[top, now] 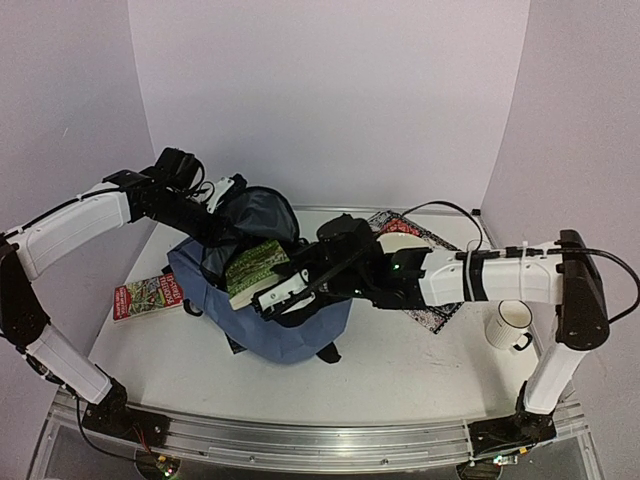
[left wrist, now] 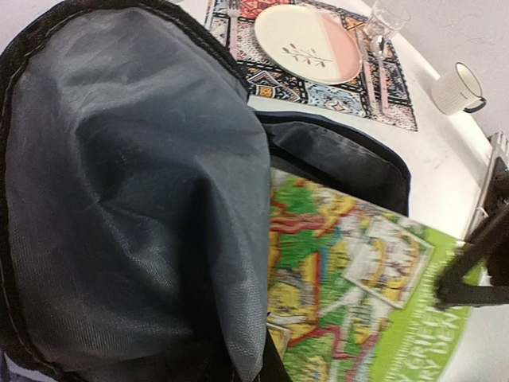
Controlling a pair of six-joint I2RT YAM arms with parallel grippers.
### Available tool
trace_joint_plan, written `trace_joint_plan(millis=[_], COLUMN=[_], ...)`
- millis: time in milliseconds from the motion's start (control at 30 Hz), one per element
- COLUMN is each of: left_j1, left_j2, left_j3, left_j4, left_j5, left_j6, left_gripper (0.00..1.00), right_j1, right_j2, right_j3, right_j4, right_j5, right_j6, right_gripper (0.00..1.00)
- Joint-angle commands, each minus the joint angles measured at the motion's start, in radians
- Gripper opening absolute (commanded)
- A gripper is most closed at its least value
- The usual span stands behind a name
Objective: Pack the student bag
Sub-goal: Place the book in the largest pocket of the bag.
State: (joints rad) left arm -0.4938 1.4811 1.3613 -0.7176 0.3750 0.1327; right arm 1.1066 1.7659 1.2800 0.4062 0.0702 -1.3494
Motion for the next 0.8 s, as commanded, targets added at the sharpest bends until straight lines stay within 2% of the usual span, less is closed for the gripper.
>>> trace_joint_plan(millis=[0,100,367,633,667,767], left_j1=[-0.014,-0.020,-0.060,-0.066,-0.066,-0.066], left_j2=[-0.068,-0.067,-0.066,-0.093,-0.093,-0.091], left_j3=[0.060,0.068,0.083,0.060,0.058,0.058], left_j4=[0.015,0.011,-0.015,-0.045,-0.045,-0.043], left_j5=[0.144,0.174,0.218,0.158,0.140,0.077], left_j6=[0.021,0.020,0.019,0.019,0.019,0.011], left_gripper=[0.00,0.00,0.00,0.00,0.00,0.00], right_j1=[-0.006,-0.015,-0.068,-0.132,-0.132,-0.128], right_j2=[0.049,0.099,0.263,0.381,0.378,0.344], right_j3=[0.057,0.058,0.149,0.254,0.248,0.210], right_j4=[0.258,0.323,0.360,0.369,0.370,0.370], right_j5=[-0.061,-0.105,-0.165,-0.164,-0.169,-0.159], right_j6=[-0.036,-0.050,-0.095,-0.096,-0.087,-0.035], right_gripper=[0.00,0.00,0.00,0.00,0.01,0.23])
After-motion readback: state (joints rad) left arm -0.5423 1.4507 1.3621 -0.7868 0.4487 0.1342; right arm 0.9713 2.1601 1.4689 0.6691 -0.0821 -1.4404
